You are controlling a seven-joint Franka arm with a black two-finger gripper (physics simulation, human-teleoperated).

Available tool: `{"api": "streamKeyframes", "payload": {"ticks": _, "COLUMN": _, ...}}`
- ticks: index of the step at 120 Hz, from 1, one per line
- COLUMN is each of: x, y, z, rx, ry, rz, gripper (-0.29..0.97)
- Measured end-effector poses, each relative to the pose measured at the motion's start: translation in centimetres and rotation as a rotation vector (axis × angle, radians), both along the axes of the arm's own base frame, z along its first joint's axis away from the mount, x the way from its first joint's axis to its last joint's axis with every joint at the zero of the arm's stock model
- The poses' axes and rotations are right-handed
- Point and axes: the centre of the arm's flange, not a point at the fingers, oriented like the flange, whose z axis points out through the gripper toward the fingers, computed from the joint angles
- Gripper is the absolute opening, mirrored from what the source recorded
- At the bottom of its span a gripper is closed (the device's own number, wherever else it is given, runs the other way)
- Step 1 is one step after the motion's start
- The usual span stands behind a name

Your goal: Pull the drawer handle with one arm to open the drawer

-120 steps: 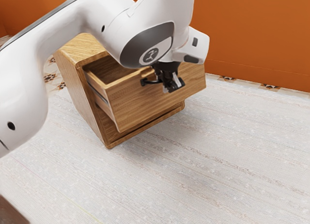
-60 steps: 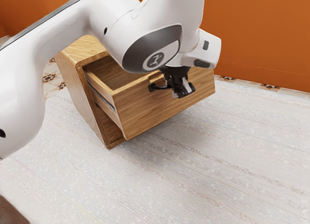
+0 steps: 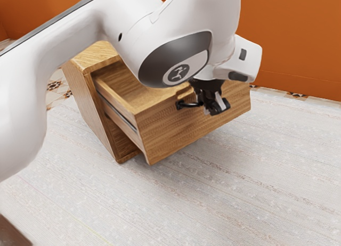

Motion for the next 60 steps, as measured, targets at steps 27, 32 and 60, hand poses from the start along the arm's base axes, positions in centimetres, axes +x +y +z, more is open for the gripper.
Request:
{"api": "streamKeyframes", "payload": {"ticks": 27, "x": -1.8, "y": -1.6, "z": 2.8, "rx": -0.037, "ry": -0.038, "rz": -0.025, "gripper": 0.3}}
{"api": "streamKeyframes", "payload": {"ticks": 32, "x": -3.1, "y": -1.9, "z": 4.8, "rx": -0.053, "ry": -0.063, "rz": -0.035, "gripper": 0.37}}
{"api": "streamKeyframes", "payload": {"ticks": 60, "x": -13.0, "y": 1.3, "z": 14.6, "rx": -0.203, "ry": -0.054, "rz": -0.014, "gripper": 0.58}}
